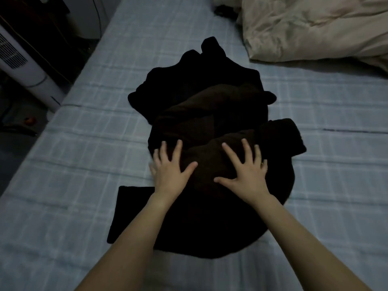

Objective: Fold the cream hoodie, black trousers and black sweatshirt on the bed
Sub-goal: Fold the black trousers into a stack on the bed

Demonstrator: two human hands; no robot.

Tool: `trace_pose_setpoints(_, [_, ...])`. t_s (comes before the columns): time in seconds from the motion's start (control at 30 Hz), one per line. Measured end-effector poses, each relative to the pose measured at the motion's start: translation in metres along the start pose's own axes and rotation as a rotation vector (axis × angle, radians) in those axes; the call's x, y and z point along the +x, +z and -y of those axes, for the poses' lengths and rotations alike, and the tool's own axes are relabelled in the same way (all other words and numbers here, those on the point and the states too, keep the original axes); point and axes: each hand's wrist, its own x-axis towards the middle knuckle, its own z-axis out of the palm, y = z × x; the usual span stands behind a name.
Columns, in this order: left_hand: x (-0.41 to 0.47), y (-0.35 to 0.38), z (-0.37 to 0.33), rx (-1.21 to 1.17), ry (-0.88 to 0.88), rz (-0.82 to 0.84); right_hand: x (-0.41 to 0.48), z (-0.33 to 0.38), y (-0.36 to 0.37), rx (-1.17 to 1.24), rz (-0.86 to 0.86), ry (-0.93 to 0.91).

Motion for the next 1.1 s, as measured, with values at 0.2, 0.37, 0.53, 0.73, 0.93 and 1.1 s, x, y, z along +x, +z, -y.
trace_pose_setpoints(0.2, [0.021, 0.055, -0.004, -0.372, -0.183, 0.167, 0.027, -0.006, 0.048, 0.02, 0.101, 0.037])
trace_pose_setpoints(0.37, [-0.006, 0.055, -0.001, -0.514, -0.114, -0.035, 0.008, -0.005, 0.046, 0.234, -0.083, 0.03])
trace_pose_setpoints(0.53, [-0.052, 0.02, -0.014, -0.559, 0.003, -0.099, -0.051, 0.007, 0.012, 0.345, -0.195, 0.028])
trace_pose_setpoints(0.73, [-0.14, -0.032, -0.027, -0.546, 0.095, -0.024, -0.162, 0.024, -0.039, 0.379, -0.259, 0.088])
trace_pose_setpoints(0.93, [-0.261, -0.087, -0.04, -0.589, 0.22, 0.039, -0.297, 0.044, -0.084, 0.424, -0.344, 0.172])
trace_pose_setpoints(1.1, [-0.344, -0.127, -0.048, -0.588, 0.351, -0.017, -0.401, 0.064, -0.115, 0.533, -0.464, 0.23])
